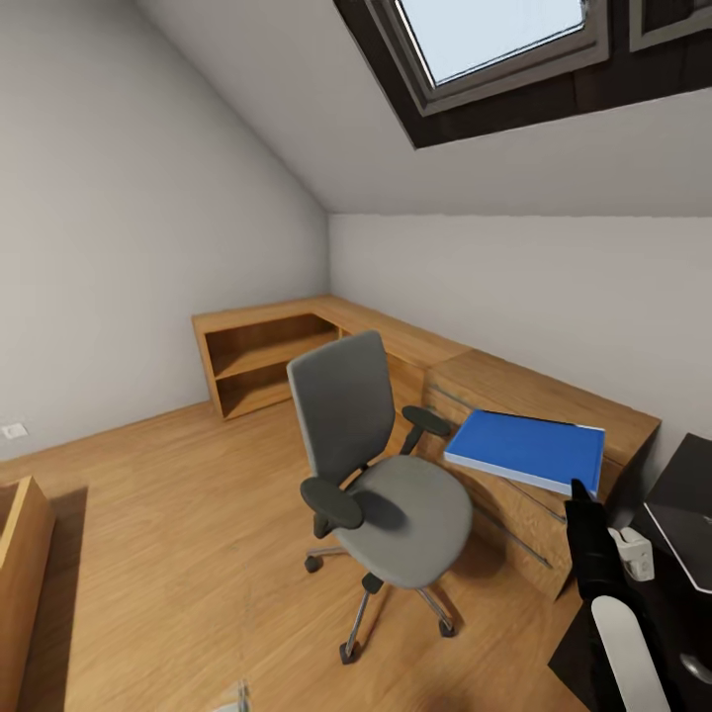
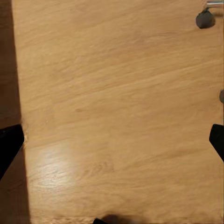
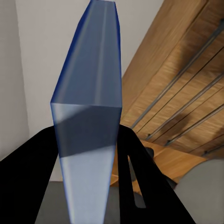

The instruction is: In the bedroom, organize the workspace by keeping the computer under the desk, ensuring the monitor is on the desk, placing the keyboard on the desk next to the monitor, placing the mouse on the desk next to the keyboard, moving the folder from the swivel chair onto the desk next to the mouse, stacking the notebook on top of the folder with the pen on top of the notebook, and positioning the swivel chair next to the desk.

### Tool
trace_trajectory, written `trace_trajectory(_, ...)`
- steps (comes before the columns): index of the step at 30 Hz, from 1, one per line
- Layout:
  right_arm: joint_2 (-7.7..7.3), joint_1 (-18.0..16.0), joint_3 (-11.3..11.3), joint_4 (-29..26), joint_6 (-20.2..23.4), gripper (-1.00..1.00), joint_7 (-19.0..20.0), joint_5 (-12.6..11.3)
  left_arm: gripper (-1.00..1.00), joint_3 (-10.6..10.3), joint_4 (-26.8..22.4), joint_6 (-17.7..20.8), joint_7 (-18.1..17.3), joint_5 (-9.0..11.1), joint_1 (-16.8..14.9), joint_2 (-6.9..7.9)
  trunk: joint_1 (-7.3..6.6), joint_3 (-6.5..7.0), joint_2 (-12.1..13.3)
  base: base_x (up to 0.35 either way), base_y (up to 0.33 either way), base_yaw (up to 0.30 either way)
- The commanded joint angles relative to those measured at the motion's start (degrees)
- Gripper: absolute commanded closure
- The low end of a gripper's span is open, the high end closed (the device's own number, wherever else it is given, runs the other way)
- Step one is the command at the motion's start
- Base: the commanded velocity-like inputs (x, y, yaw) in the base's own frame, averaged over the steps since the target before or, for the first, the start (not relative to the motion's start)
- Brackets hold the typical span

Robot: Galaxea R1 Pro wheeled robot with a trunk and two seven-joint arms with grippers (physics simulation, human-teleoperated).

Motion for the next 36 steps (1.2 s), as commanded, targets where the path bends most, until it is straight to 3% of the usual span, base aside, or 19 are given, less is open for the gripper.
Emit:
trace_trajectory(1,0.03,-0.03,0.00,-0.03,-0.13,1.00,-0.15,-0.57,-1.00,-1.02,2.70,-0.52,0.31,0.22,-0.02,0.00,-0.22,0.14,0.38,0.000,0.000,0.000)
trace_trajectory(6,0.03,-0.03,0.07,0.13,-0.10,1.00,-0.13,-0.63,-1.00,-2.25,9.66,-3.20,-2.16,0.10,0.01,-0.24,-1.32,1.04,2.39,0.000,0.000,0.000)
trace_trajectory(7,0.06,-0.03,0.08,0.16,-0.14,1.00,-0.13,-0.64,-1.00,-2.33,11.52,-4.95,-4.77,0.14,0.01,-0.21,-1.54,1.22,2.79,0.000,0.000,0.000)
trace_trajectory(13,0.85,-0.03,0.10,0.33,-0.23,1.00,-0.13,-0.67,-1.00,-2.19,13.17,-9.75,-6.69,0.44,0.01,0.03,-2.86,2.30,5.20,0.000,0.000,0.000)
trace_trajectory(14,0.87,-0.03,0.10,0.35,-0.26,1.00,-0.13,-0.64,-1.00,-2.15,13.18,-9.80,-6.68,0.50,0.01,0.04,-3.08,2.48,5.60,0.000,0.000,0.000)
trace_trajectory(15,0.86,-0.03,0.09,0.38,-0.31,1.00,-0.13,-0.51,-1.00,-0.28,13.21,-9.83,-6.87,0.58,0.01,-0.11,-3.30,2.65,6.00,0.000,0.000,-0.015)
trace_trajectory(18,0.89,-0.03,0.09,0.40,-0.32,1.00,-0.13,-0.51,-1.00,0.52,13.21,-9.81,-6.99,0.60,0.01,-0.24,-3.96,3.06,7.20,0.000,0.000,-0.103)
trace_trajectory(27,0.83,-0.03,0.09,0.90,-0.23,1.00,-0.13,-0.55,-1.00,0.80,13.59,-9.67,-7.09,0.70,0.01,-0.36,-5.94,4.09,10.81,0.000,0.000,-0.166)
trace_trajectory(36,0.90,-0.03,0.09,1.96,-0.23,1.00,-0.13,-0.63,-1.00,0.75,14.72,-9.86,-7.18,0.62,0.01,-0.54,-5.94,3.47,10.81,0.000,0.000,-0.179)
